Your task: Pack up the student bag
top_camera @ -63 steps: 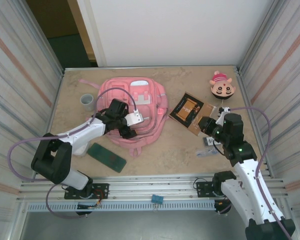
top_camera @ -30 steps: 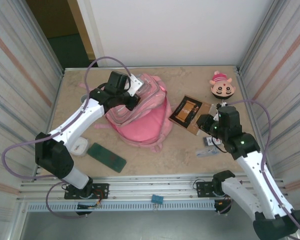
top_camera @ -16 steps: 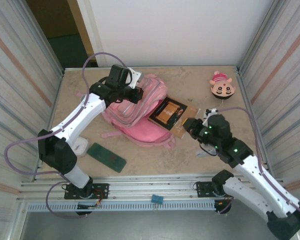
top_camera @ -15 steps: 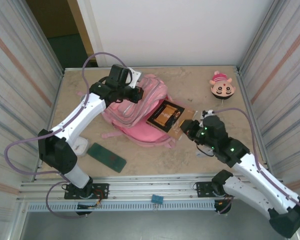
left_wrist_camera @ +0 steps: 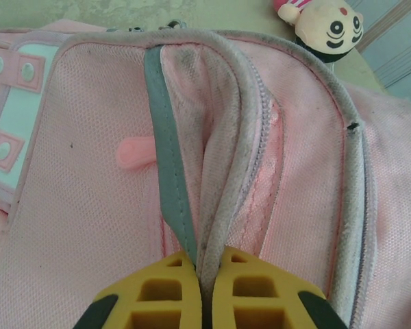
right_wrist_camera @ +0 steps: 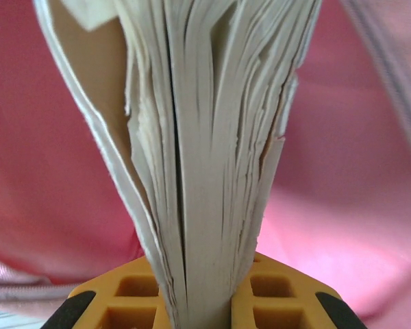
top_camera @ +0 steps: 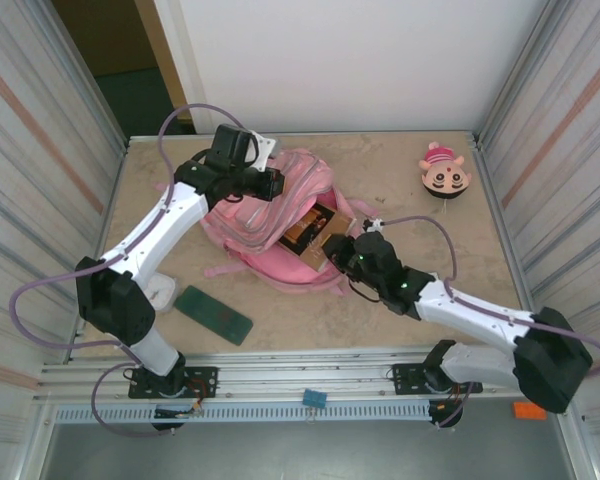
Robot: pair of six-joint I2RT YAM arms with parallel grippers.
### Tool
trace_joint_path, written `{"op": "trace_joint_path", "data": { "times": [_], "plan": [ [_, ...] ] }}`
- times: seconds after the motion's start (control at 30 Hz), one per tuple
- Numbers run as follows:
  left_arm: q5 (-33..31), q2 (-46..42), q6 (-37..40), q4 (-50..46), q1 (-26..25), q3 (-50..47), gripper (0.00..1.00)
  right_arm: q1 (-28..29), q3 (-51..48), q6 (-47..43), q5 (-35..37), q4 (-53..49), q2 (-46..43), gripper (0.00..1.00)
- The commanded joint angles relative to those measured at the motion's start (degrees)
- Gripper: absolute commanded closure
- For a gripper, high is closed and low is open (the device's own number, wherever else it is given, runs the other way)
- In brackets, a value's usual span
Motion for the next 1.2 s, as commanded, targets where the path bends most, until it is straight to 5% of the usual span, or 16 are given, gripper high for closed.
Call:
{"op": "trace_joint_path", "data": {
  "times": [0.0, 0.4, 0.63, 0.73, 0.87, 0.97, 1.17],
  "plan": [
    [4.1, -0.83, -1.66, 6.53, 1.16, 4.07, 1.0, 0.19, 4.14, -0.71, 2.96, 17.33, 4.45, 1.0],
    [15.31, -0.48, -6.67, 12.67, 2.32, 2.44, 1.0, 0.53, 15.66, 2.94, 10.16, 25.84, 27.15, 1.0],
    [15.56, -1.63, -5.99, 12.96, 2.93, 0.58, 1.0, -0.09, 24.23, 6.37, 10.69, 15.5, 36.89, 1.0],
    [13.87, -2.23, -5.62, 12.55, 3.29, -0.35, 1.0, -0.29, 25.13, 10.09, 9.02, 9.5, 39.03, 0.84],
    [13.41, -3.01, -5.34, 13.32, 3.86, -2.03, 1.0, 0.04, 24.3, 12.23, 8.16, 1.57, 37.76, 0.46],
    [13.29, -3.47, -5.64, 14.34, 4.31, -3.2, 1.0, 0.02, 22.26, 11.28, 8.69, -1.54, 34.4, 0.28],
    [10.9, -3.5, -3.82, 13.34, 4.7, -3.84, 1.0, -0.51, 16.49, 6.19, 8.22, -10.64, 23.44, 0.19]
  ]
}}
